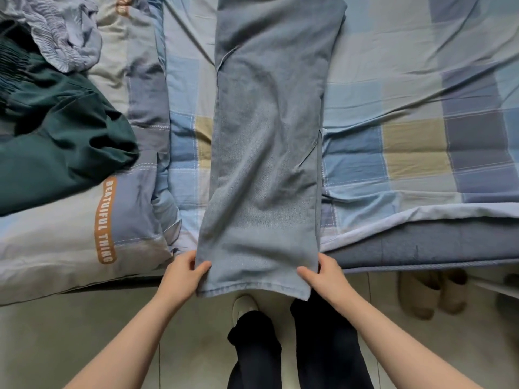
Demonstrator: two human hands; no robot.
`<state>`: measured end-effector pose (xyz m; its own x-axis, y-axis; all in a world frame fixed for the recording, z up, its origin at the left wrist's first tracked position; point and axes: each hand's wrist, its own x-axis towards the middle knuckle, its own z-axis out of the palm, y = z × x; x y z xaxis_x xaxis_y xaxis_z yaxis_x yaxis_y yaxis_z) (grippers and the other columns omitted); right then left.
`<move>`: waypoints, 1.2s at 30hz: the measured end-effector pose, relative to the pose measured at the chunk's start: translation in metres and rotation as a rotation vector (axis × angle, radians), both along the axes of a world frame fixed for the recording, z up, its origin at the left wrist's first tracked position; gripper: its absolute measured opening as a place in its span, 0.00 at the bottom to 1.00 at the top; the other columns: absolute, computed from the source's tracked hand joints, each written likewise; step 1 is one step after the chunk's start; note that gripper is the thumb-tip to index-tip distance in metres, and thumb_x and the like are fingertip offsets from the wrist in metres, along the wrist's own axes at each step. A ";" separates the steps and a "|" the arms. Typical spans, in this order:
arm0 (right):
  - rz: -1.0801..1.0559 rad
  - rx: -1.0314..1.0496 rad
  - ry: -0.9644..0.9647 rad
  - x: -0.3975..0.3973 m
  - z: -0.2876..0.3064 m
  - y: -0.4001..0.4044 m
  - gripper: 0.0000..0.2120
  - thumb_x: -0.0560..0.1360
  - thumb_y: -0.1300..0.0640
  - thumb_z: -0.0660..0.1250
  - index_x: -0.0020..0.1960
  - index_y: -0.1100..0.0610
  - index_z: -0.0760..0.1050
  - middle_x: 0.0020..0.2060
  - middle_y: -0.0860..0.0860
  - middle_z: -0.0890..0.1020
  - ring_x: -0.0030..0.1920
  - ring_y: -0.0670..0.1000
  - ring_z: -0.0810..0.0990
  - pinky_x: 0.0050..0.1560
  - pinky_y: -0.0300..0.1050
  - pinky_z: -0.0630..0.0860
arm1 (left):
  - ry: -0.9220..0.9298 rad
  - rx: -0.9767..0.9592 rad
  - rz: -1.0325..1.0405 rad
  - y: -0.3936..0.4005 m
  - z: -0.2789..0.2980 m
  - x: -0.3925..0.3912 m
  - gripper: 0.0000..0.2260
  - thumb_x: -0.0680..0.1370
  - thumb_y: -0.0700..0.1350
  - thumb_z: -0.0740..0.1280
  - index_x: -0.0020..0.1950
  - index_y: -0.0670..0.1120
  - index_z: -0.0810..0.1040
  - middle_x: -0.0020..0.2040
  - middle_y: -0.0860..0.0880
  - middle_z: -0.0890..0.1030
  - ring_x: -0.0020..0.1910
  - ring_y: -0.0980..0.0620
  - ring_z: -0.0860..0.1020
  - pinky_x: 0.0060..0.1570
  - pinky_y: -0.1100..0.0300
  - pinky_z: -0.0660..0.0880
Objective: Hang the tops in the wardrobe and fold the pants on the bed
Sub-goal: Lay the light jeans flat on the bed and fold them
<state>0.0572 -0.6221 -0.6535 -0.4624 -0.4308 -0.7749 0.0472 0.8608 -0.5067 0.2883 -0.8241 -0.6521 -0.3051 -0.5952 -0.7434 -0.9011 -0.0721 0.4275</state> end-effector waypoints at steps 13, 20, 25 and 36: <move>-0.150 0.057 -0.098 -0.009 -0.003 0.006 0.10 0.75 0.55 0.69 0.52 0.59 0.73 0.43 0.53 0.81 0.46 0.51 0.80 0.46 0.40 0.74 | 0.050 -0.009 0.226 0.012 -0.004 -0.008 0.05 0.78 0.45 0.67 0.47 0.46 0.72 0.34 0.48 0.78 0.39 0.46 0.77 0.42 0.53 0.71; 0.078 0.003 0.075 -0.025 0.017 0.053 0.10 0.81 0.55 0.59 0.53 0.54 0.78 0.46 0.47 0.83 0.49 0.46 0.80 0.50 0.45 0.74 | 0.174 0.320 0.094 0.034 0.010 -0.011 0.09 0.76 0.34 0.69 0.56 0.40 0.78 0.48 0.48 0.85 0.51 0.47 0.83 0.50 0.63 0.78; 0.366 0.269 0.072 -0.048 0.015 0.072 0.07 0.80 0.56 0.60 0.47 0.56 0.76 0.47 0.52 0.82 0.52 0.55 0.79 0.46 0.44 0.70 | -0.126 0.196 -0.252 0.050 0.003 -0.031 0.06 0.73 0.41 0.68 0.46 0.50 0.75 0.44 0.51 0.81 0.45 0.50 0.78 0.39 0.63 0.69; -0.070 0.006 0.048 -0.186 -0.024 -0.115 0.06 0.75 0.52 0.66 0.45 0.55 0.73 0.46 0.58 0.81 0.51 0.62 0.80 0.58 0.61 0.75 | 0.120 0.056 0.550 -0.064 -0.003 -0.143 0.12 0.77 0.35 0.67 0.59 0.36 0.74 0.46 0.42 0.78 0.34 0.49 0.76 0.45 0.53 0.77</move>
